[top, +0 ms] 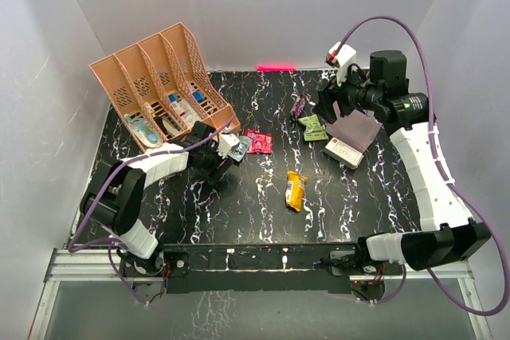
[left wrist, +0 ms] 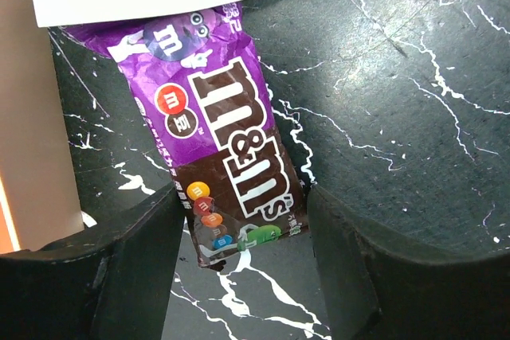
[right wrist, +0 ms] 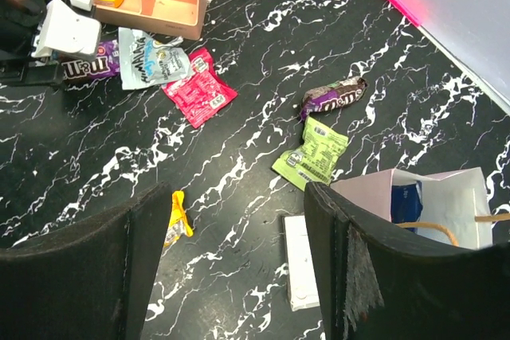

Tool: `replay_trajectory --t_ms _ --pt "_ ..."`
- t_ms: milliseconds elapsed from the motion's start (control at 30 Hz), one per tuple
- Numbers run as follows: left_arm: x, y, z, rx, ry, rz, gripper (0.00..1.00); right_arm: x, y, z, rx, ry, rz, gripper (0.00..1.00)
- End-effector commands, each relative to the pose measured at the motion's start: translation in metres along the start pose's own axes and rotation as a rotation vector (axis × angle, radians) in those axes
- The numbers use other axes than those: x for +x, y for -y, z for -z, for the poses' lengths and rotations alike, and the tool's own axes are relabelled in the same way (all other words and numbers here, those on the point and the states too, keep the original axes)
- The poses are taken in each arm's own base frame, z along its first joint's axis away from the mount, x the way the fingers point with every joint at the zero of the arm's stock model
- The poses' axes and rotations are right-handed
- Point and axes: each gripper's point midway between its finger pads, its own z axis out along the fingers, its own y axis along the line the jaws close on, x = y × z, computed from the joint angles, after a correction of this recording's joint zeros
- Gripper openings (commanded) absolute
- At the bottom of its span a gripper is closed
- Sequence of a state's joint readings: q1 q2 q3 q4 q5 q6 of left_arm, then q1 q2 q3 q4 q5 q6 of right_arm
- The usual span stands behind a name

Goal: Place the snacks into the paper bag
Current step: Pick up the snack from the center of the board.

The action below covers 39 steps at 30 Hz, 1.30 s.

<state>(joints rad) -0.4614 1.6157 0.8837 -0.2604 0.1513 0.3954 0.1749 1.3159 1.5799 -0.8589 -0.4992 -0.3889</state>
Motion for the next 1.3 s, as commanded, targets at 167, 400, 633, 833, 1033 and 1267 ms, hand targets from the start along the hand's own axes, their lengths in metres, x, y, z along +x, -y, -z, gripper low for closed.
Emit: replay_trajectory --t_ms 167,400,633,833,1033,1267 --pt "0.019 -0.001 0.008 -0.016 -0.077 -0.052 0.48 0.008 -0.017 -0.005 -0.066 0.062 0.013 0.70" --pt "0.024 0.007 0.016 0.009 -0.046 -0.112 0.37 0.019 -0.048 -0.027 -0.205 0.107 0.025 0.70" --pt "0.024 0.015 0.027 0.044 -0.022 -0.151 0.29 0.024 -0.078 -0.051 -0.327 0.170 0.007 0.70" --pt "0.013 0.025 0.051 0.089 0.038 -0.224 0.28 0.052 -0.101 -0.081 -0.406 0.154 -0.137 0.70" --pt "-0.004 0.035 0.076 0.140 0.117 -0.301 0.26 0.090 -0.127 -0.109 -0.502 0.101 -0.303 0.69" --pt "-0.030 0.052 0.101 0.218 0.211 -0.347 0.24 0.080 -0.162 -0.133 -0.637 0.089 -0.346 0.70"
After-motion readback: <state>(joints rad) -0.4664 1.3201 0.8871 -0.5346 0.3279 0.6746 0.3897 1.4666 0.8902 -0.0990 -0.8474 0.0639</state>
